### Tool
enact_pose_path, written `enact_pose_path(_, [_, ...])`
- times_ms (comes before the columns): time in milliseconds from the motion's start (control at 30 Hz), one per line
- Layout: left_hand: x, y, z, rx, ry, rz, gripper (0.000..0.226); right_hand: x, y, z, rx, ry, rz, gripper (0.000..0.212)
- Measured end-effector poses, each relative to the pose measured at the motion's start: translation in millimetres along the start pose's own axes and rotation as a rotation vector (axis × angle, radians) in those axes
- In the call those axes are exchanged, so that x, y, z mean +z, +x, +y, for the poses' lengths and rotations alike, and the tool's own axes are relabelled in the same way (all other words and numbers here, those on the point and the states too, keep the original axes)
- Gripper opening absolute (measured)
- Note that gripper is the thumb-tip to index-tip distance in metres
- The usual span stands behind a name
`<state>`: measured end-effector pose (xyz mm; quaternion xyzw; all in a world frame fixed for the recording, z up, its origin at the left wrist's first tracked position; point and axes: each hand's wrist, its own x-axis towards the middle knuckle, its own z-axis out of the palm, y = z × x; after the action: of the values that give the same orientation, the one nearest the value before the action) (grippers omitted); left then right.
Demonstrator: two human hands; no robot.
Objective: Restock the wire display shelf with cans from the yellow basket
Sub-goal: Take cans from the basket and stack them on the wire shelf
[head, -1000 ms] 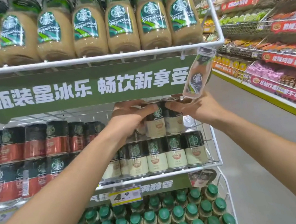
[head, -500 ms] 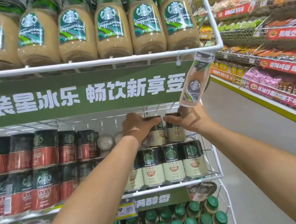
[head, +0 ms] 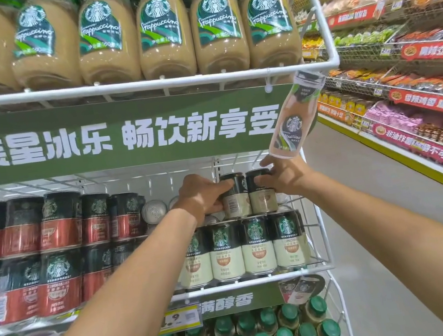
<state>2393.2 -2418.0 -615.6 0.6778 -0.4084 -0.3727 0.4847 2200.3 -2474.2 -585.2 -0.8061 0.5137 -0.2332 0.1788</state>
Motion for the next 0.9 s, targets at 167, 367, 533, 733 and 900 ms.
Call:
enact_pose_path(167, [19,1,2,0.020,-0.003,0.012,0.042,-5,-2,-2,0.014,-0.095,-0.002,0.029])
enact_pose_path(367, [38,0,7,0.041,0.021,0.036,0.044,-6,-5,-2,0.043,-0.190,0.050,0.010])
enact_pose_path(533, [38,-4,13,0.034,0.065,0.028,0.046,-7,-11,-5,-0.003,-0.238,0.074,0.012])
enact_pose_path(733, [39,-9,13,0.051,0.128,0.050,0.049,-6,-15,-5,-0.013,-0.238,0.089,0.013])
enact_pose_path(900, [44,-16,20,0.077,0.261,0.064,0.051,-5,-22,-1,-0.005,-0.272,0.120,0.023])
